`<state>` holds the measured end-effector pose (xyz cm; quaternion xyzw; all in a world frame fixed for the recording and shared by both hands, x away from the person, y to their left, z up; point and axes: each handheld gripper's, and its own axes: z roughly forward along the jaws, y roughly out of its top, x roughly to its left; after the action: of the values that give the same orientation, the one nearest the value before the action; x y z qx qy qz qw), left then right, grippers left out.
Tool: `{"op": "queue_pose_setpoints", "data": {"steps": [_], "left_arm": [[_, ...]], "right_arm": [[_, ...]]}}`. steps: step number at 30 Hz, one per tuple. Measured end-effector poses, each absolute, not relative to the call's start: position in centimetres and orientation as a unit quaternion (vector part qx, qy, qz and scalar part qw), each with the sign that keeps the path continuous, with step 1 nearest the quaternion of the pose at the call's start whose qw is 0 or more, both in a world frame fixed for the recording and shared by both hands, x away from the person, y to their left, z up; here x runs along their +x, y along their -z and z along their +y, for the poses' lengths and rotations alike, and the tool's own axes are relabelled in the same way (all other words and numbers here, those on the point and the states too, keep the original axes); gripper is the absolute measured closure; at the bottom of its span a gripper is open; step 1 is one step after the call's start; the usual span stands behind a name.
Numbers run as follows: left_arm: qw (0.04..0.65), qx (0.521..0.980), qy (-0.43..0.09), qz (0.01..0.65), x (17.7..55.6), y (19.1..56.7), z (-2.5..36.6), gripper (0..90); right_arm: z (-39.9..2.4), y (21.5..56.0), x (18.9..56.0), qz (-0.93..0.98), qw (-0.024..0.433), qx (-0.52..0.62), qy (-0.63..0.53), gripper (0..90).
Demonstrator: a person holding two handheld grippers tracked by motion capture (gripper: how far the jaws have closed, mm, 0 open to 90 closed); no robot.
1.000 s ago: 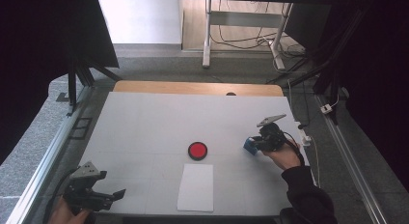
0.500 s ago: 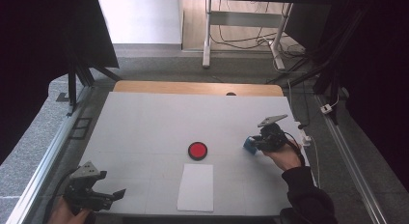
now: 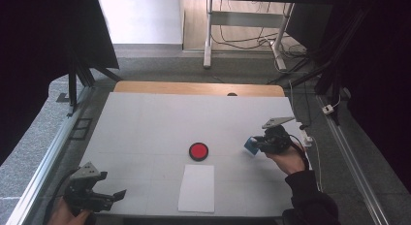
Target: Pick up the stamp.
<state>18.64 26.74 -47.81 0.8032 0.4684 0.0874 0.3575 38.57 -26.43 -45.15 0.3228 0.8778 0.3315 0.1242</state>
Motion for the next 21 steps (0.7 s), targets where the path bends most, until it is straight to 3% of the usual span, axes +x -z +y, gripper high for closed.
{"op": "queue_pose_setpoints", "data": {"steps": [21], "left_arm": [[0.362, 0.801, -0.087, 0.470, 18.6, 47.8, 26.9, 2.1]], "right_arm": [[-22.7, 43.0, 35.8, 0.878, 0.109, 0.262, -0.386, 71.1]]}}
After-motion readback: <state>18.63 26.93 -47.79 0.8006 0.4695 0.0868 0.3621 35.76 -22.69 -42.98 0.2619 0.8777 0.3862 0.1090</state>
